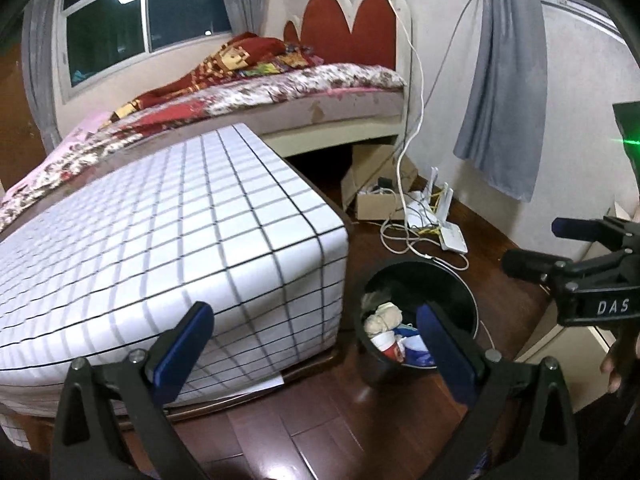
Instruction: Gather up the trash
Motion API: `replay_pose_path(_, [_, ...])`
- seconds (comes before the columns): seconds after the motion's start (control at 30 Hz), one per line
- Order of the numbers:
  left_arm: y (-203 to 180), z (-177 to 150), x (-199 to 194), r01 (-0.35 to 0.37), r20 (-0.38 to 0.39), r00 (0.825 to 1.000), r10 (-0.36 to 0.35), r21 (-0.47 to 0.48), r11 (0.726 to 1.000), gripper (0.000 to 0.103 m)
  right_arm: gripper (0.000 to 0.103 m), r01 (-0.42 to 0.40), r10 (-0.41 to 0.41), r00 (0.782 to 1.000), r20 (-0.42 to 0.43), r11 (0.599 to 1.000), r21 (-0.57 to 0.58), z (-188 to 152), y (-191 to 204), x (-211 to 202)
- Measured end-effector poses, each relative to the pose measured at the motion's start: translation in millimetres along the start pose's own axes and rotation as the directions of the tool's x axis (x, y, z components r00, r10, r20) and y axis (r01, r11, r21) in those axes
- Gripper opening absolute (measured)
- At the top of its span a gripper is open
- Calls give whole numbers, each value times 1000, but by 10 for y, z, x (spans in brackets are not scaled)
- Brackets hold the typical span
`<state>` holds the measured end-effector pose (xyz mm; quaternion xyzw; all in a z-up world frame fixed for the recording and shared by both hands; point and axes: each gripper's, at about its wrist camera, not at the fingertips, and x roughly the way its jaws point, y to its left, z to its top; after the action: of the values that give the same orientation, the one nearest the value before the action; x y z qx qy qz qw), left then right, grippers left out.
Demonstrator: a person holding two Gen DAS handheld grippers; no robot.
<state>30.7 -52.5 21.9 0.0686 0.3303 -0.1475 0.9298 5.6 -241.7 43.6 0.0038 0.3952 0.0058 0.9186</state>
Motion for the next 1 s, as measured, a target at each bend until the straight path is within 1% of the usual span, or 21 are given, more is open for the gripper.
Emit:
replay_pose_path(0.17, [98, -11, -291, -28, 28, 999, 28, -1, 1000, 102, 102, 12, -11, 999, 32, 1000, -27, 51, 218, -296])
replay_pose_path(0.33, [199, -33, -657, -30, 66, 997, 31, -16, 999, 102, 102, 5, -1, 995, 99, 999, -49, 87, 475, -765])
replay_pose_path(0.57, [268, -55, -1238, -46, 140, 989, 53, -53, 998, 102, 102, -7, 21, 989, 148, 996, -89, -11, 756, -1299])
replay_pose_path(0.67, [335, -80, -1431, -36, 165, 985, 50, -85, 996, 102, 102, -4, 22, 985, 169, 994, -109, -63, 865, -1503])
replay_pose_path(0.73, [377, -94, -1506, -27, 176, 983, 45, -99, 995, 102, 102, 6, 16, 983, 182, 993, -117, -86, 922, -1613])
replay_pose_path(0.83, [452, -100, -1583, -39, 201, 978, 61, -111, 993, 102, 102, 16, 10, 980, 200, 992, -129, -87, 977, -1735])
replay_pose_path(1.0, [531, -91, -1645, -27, 229, 972, 55, -126, 992, 102, 102, 37, -7, 976, 218, 990, -137, -32, 1012, -1809])
